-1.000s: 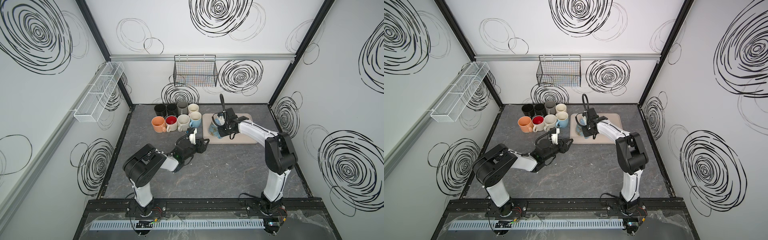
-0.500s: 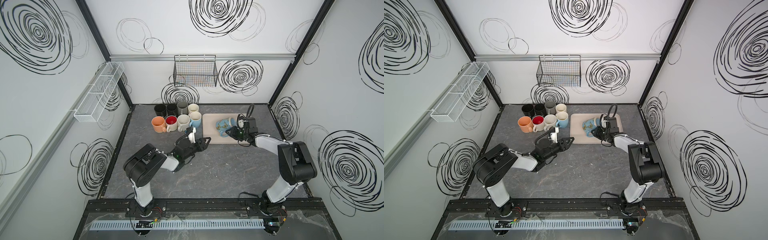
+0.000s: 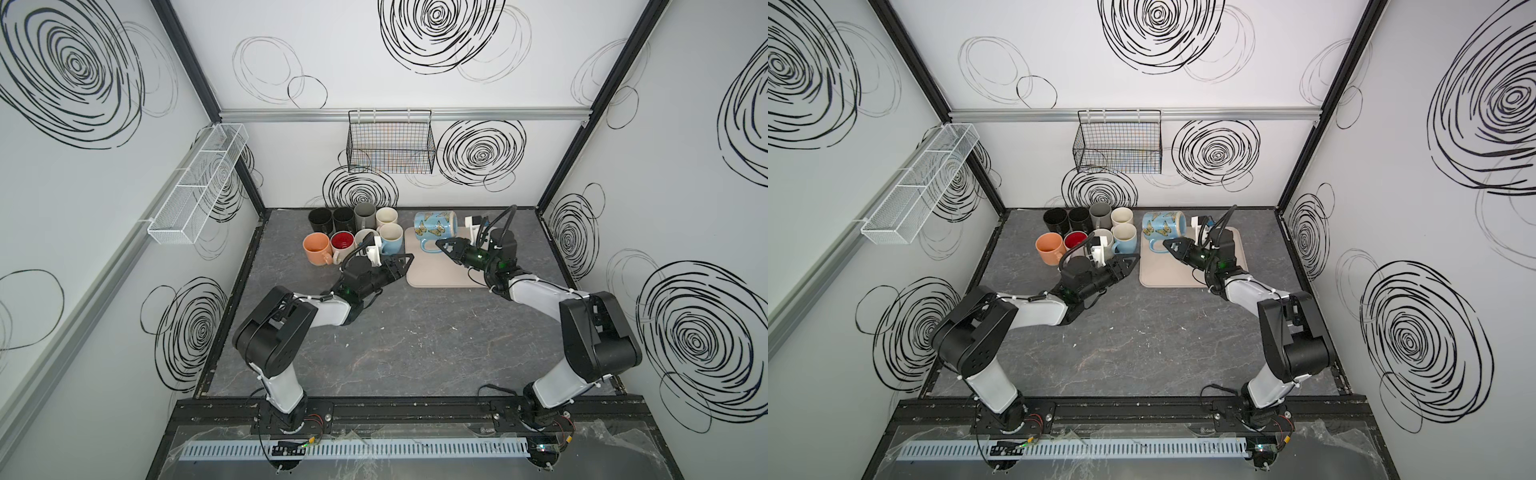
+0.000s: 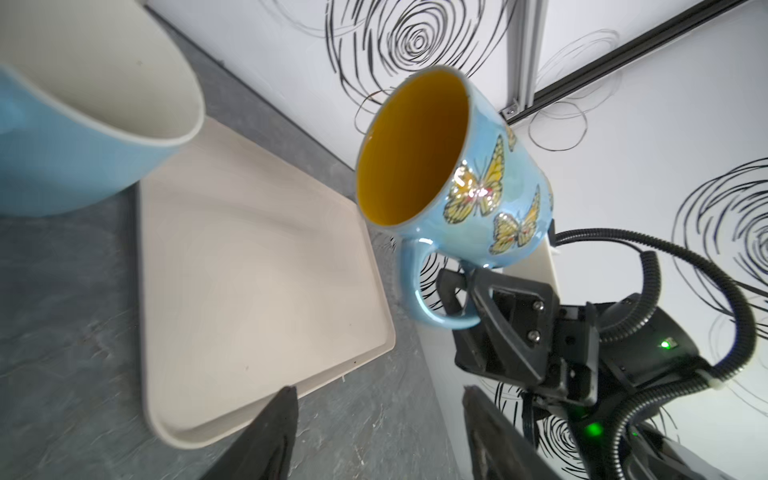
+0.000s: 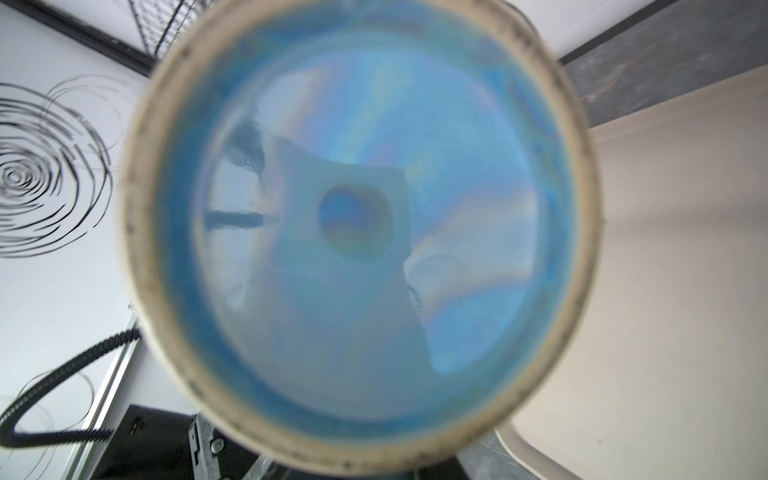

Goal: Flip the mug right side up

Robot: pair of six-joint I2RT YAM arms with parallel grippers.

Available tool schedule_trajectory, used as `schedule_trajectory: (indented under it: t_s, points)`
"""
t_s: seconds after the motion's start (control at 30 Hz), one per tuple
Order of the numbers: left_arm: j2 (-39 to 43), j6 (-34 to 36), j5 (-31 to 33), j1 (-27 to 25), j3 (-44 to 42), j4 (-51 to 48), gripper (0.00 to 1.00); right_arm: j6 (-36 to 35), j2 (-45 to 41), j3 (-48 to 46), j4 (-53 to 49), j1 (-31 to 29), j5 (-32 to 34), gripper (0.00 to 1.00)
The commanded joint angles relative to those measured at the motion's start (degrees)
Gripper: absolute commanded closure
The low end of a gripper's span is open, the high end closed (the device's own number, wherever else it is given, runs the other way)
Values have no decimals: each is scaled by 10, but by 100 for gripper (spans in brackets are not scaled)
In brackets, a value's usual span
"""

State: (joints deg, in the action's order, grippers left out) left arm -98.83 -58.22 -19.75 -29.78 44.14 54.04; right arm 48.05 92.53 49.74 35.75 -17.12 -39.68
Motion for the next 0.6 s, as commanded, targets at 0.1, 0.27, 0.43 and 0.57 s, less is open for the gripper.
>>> schedule_trajectory:
  t_s: [0.1,0.27,0.43,0.57]
  points:
    - [15,5,-49,7,54,6,34,13,-34,40,126,-29,-64,100]
    - [19,-28,-46,24,45,25,36,62,-28,38,200,-40,-72,100]
    - [21,-53,-67,35,44,71,41,101,-3,55,233,-51,-86,100]
    - [25,-84,-95,40,35,154,54,108,8,59,246,-62,-99,100]
